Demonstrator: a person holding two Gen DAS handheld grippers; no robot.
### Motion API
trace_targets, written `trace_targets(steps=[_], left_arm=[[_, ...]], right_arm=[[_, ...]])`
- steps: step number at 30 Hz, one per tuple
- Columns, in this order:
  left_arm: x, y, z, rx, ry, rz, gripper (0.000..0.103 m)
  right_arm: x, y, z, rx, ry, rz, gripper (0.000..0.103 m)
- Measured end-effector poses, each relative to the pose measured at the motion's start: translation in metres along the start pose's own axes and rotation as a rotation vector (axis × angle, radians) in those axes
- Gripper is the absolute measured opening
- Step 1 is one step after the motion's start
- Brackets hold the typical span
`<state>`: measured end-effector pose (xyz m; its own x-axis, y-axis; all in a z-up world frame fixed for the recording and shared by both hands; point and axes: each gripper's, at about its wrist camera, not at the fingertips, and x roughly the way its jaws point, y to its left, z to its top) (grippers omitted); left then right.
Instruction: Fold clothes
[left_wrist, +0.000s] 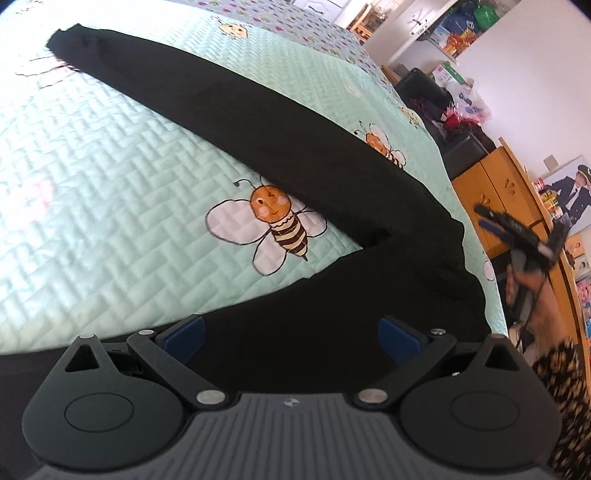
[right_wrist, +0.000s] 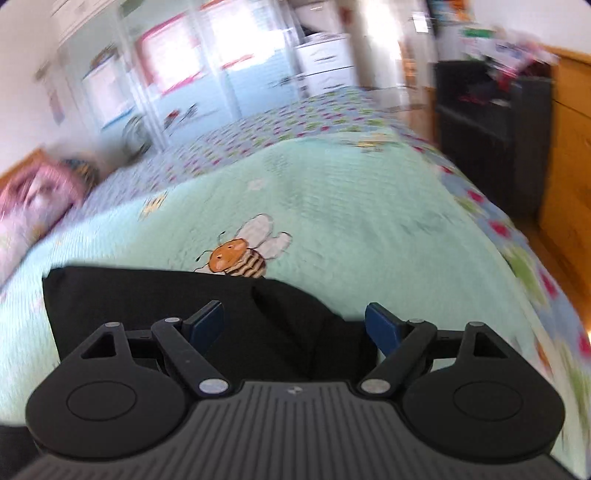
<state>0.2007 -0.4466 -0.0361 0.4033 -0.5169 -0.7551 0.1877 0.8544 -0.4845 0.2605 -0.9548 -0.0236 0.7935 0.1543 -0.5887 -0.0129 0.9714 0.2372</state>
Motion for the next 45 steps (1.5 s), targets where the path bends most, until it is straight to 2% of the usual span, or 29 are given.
trace_targets(steps=[3, 6, 7, 9, 10, 17, 18, 20, 21, 24, 29, 32, 35, 41, 45], left_arm=[[0.011, -0.003, 0.006, 0.026, 0.012, 0.005, 0.103], [0.02, -0.002, 0.007, 0.04, 0.023, 0.012, 0.103], [0.024, 0.0, 0.007, 0.036, 0.028, 0.014, 0.103], [0.03, 0.005, 0.007, 0.015, 0.041, 0.011, 0.103], [0.033, 0.008, 0.006, 0.004, 0.049, 0.01, 0.103], [0.038, 0.011, 0.003, -0.003, 0.057, 0.005, 0.103], [0.037, 0.011, 0.003, -0.003, 0.056, 0.001, 0.103], [0.037, 0.009, 0.003, -0.006, 0.054, -0.009, 0.103], [0.037, 0.008, 0.003, -0.006, 0.055, -0.016, 0.103], [0.038, 0.002, 0.005, -0.016, 0.062, -0.058, 0.103], [0.053, -0.025, 0.033, -0.099, 0.043, -0.255, 0.103], [0.064, -0.043, 0.052, -0.157, 0.027, -0.376, 0.103], [0.091, -0.069, 0.075, -0.224, 0.005, -0.463, 0.103], [0.153, -0.105, 0.109, -0.354, 0.006, -0.534, 0.103], [0.181, -0.119, 0.117, -0.368, 0.028, -0.476, 0.103]], right_arm=[[0.032, 0.004, 0.013, -0.16, 0.083, -0.028, 0.084], [0.056, 0.001, 0.016, -0.233, 0.169, -0.058, 0.078], [0.063, 0.0, 0.017, -0.246, 0.196, -0.062, 0.076], [0.071, -0.002, 0.019, -0.25, 0.235, -0.028, 0.064], [0.075, -0.003, 0.02, -0.257, 0.247, -0.016, 0.061], [0.1, -0.001, 0.015, -0.266, 0.33, -0.015, 0.061], [0.102, -0.001, 0.014, -0.258, 0.335, -0.01, 0.057], [0.1, 0.0, 0.014, -0.232, 0.325, 0.004, 0.023], [0.097, 0.002, 0.015, -0.223, 0.312, 0.004, 0.013], [0.085, 0.017, 0.016, -0.27, 0.253, -0.037, 0.009], [0.048, 0.052, 0.011, -0.404, 0.109, -0.102, 0.008], [0.026, 0.079, -0.006, -0.571, 0.035, -0.172, 0.008], [0.011, 0.095, -0.026, -0.66, -0.022, -0.204, 0.008], [-0.014, 0.11, -0.054, -0.703, -0.108, -0.193, 0.008], [-0.025, 0.117, -0.07, -0.725, -0.14, -0.183, 0.008]])
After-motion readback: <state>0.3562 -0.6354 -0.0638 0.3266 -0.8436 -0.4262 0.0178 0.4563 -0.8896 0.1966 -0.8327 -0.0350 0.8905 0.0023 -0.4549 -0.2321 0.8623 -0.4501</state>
